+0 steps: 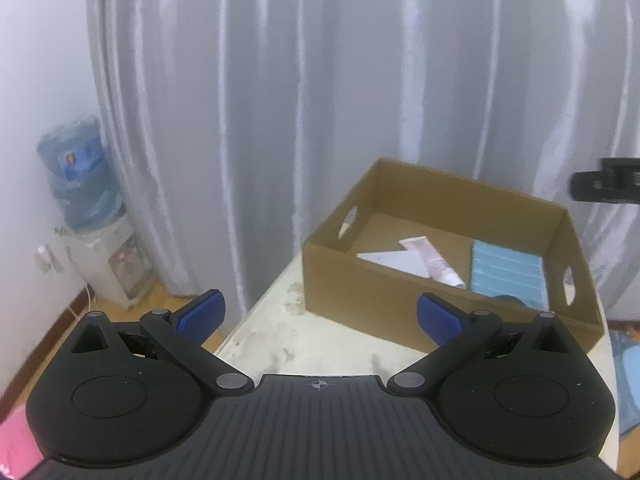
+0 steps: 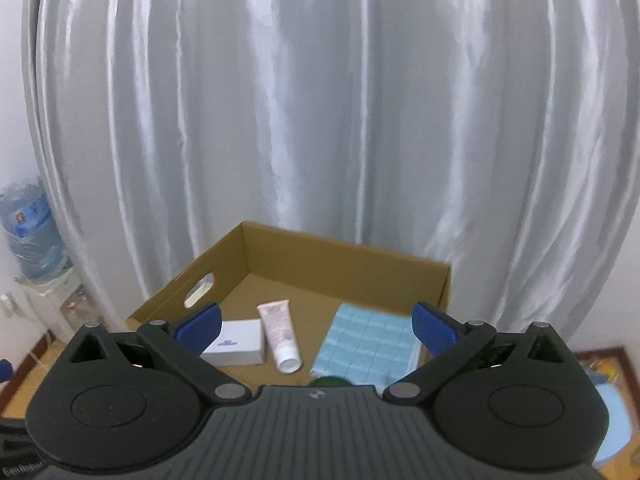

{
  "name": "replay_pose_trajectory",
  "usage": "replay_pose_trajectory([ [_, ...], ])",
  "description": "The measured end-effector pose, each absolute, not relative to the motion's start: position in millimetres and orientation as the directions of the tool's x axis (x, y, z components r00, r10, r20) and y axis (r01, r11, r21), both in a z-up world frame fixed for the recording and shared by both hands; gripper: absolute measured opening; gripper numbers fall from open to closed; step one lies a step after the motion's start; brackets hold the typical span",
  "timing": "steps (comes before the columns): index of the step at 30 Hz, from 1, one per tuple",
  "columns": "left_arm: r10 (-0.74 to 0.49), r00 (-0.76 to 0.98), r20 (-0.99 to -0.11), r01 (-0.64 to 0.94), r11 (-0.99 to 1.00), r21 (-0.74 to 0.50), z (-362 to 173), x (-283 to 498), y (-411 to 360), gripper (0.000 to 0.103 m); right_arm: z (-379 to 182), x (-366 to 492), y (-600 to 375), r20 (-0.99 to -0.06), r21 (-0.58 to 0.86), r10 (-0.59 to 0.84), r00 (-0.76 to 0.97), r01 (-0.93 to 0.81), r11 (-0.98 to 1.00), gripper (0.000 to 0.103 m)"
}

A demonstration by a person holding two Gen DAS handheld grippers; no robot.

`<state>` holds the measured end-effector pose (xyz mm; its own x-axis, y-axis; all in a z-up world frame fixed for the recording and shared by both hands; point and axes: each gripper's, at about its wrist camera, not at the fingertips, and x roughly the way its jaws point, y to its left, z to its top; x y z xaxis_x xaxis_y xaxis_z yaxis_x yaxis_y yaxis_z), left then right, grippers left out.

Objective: Organize objects

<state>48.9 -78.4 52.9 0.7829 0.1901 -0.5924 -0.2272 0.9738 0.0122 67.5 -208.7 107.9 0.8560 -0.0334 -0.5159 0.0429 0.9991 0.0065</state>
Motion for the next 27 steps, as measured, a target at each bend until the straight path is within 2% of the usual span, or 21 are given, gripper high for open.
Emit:
replay_pose_trajectory([
  [4, 0.177, 0.751, -0.636, -0.241, 0.971, -0.014, 45.2, 56.7, -65.6, 0.103, 100.1, 68.1, -202.6, -0.532, 0.014, -0.045, 0.846, 0.062, 0.998, 0.103],
  [15, 0.053, 0.69, -0.722, -0.142, 0.988, -0.063, 23.7, 88.9, -60.5, 0.103, 45.0, 66.6, -186.9, -0.7, 0.04, -0.005, 0.714, 0.046, 0.998, 0.103],
  [27, -0.034, 0.642, -0.766, 0.006, 0.999, -0.04, 11.3, 124.8, -71.6, 0.103, 21.5, 87.2, -197.6, -0.758, 0.104, -0.012, 0.653, 0.139, 0.985, 0.103],
])
